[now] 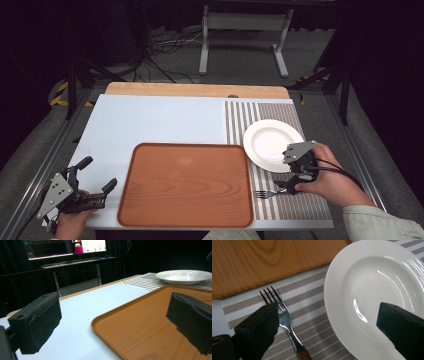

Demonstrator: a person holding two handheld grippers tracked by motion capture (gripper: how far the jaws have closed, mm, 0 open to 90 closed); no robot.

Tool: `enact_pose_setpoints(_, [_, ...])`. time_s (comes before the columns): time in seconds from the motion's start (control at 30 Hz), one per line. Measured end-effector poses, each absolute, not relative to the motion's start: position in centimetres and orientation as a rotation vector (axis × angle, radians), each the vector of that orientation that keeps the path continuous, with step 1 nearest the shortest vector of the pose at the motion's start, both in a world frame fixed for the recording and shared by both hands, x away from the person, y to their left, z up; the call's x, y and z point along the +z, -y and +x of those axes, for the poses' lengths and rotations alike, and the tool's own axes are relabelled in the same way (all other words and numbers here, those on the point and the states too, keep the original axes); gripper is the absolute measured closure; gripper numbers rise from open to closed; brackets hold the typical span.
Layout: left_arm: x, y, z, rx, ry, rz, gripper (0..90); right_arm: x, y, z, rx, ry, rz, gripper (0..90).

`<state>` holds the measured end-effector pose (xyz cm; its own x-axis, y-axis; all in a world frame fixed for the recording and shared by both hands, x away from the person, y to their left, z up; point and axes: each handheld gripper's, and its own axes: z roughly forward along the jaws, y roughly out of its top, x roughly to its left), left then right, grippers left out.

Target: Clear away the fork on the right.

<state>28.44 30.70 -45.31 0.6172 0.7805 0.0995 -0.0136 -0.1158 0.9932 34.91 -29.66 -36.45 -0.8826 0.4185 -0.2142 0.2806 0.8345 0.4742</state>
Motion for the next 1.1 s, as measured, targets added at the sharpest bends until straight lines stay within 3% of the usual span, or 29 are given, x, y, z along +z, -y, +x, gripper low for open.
enact_pose_setpoints(0.17, [-45.3,-30.7,28.4,0.767,-0.665,1.550,0.5,-36.6,29.5,35.1,0.571,-2.754,0.509,5.3])
enact_pose_setpoints(0.67, [-45.3,-30.7,28.4,0.771,-0.667,1.548,0.4,-37.4,29.7,34.9,0.438,-2.853,0.415,17.1])
enact_pose_setpoints(0.73, [-45.3,-30.7,28.3,0.772,-0.665,1.552,0.4,-37.4,29.7,34.8,0.397,-2.875,0.385,24.1])
enact_pose_setpoints(1.1, [-45.3,-30.7,28.4,0.769,-0.666,1.549,0.4,-38.5,29.2,34.6,0.086,-3.004,0.238,39.1])
